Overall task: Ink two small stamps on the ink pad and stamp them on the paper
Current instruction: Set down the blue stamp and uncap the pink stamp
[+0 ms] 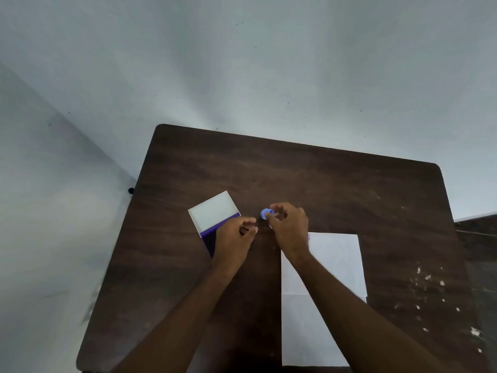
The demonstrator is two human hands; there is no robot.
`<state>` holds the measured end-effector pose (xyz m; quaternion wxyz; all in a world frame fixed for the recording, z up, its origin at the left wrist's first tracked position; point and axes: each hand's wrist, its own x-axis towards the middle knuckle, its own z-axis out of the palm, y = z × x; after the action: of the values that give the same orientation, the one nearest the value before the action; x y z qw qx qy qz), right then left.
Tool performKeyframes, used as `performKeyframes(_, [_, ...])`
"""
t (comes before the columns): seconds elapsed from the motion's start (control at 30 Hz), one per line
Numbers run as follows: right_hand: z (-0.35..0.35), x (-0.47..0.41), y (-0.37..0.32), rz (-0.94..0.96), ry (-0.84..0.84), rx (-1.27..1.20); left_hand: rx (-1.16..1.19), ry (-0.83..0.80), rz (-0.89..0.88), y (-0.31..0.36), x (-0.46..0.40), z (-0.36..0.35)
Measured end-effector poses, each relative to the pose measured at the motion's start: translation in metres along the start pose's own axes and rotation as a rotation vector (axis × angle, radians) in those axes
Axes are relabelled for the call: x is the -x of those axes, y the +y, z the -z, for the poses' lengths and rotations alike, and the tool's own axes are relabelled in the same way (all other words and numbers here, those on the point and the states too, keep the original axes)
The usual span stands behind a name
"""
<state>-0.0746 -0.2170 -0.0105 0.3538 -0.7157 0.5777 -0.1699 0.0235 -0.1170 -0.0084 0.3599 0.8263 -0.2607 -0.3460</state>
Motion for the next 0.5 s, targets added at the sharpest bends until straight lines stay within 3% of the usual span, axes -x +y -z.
performKeyframes(0.23, [-0.018,-0.009,0.009,0.036,-0.059,0.229,-0.066,0.002,0.049,-0.018,-0.002,0.002])
performKeyframes(0.5, [-0.018,-0.007,0.009,0.057,-0.082,0.213,-0.031,-0.016,0.058,-0.022,-0.005,0.006])
